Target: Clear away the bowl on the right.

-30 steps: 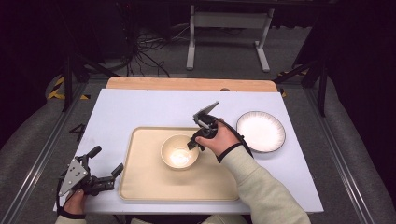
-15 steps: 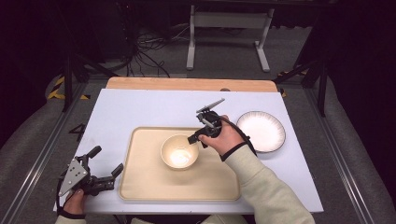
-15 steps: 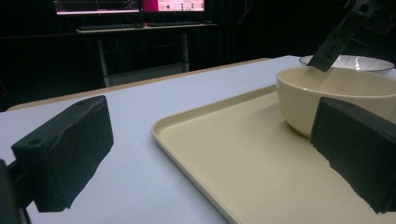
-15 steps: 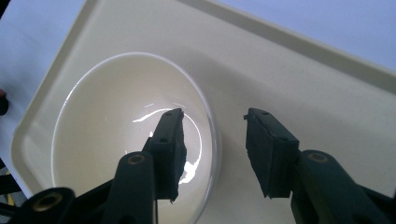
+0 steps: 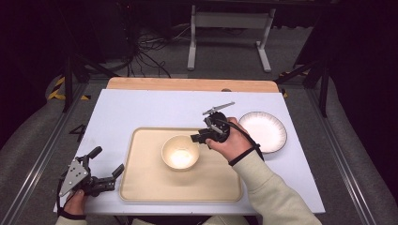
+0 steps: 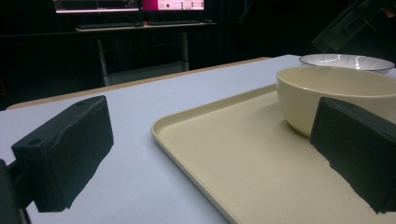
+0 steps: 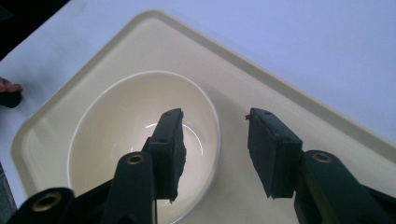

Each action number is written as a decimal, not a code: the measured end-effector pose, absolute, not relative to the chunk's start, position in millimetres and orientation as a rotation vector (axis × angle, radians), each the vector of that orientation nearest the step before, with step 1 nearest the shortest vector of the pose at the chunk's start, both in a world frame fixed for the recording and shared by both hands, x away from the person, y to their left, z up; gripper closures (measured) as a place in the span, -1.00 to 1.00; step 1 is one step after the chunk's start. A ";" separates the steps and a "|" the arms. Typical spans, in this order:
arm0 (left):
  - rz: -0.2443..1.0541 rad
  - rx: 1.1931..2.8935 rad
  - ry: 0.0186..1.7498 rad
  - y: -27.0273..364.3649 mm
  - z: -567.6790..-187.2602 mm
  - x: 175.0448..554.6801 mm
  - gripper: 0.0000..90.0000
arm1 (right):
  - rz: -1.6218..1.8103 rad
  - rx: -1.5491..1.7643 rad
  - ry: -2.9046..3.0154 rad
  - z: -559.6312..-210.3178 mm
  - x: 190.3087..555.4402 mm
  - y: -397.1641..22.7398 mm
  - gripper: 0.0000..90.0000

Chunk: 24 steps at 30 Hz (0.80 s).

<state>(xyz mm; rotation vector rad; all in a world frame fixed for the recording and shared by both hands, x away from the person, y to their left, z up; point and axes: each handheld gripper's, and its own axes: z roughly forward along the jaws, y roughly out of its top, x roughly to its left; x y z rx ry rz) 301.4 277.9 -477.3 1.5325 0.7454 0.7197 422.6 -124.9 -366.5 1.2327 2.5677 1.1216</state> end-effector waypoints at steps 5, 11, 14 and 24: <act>0.717 1.537 0.747 278.0 -477.1 301.7 -1.00 | 1.227 1.126 2.507 -363.9 413.7 -132.4 0.08; 0.718 1.536 0.746 278.0 -477.1 301.6 -1.00 | 1.318 1.030 2.439 -360.8 403.5 -143.7 -0.10; 0.719 1.537 0.747 278.0 -477.1 301.6 -1.00 | 1.335 0.985 2.412 -357.6 399.1 -150.1 -0.21; 0.719 1.536 0.748 277.8 -477.1 301.6 -1.00 | 1.432 0.856 2.298 -357.9 382.6 -174.2 -0.37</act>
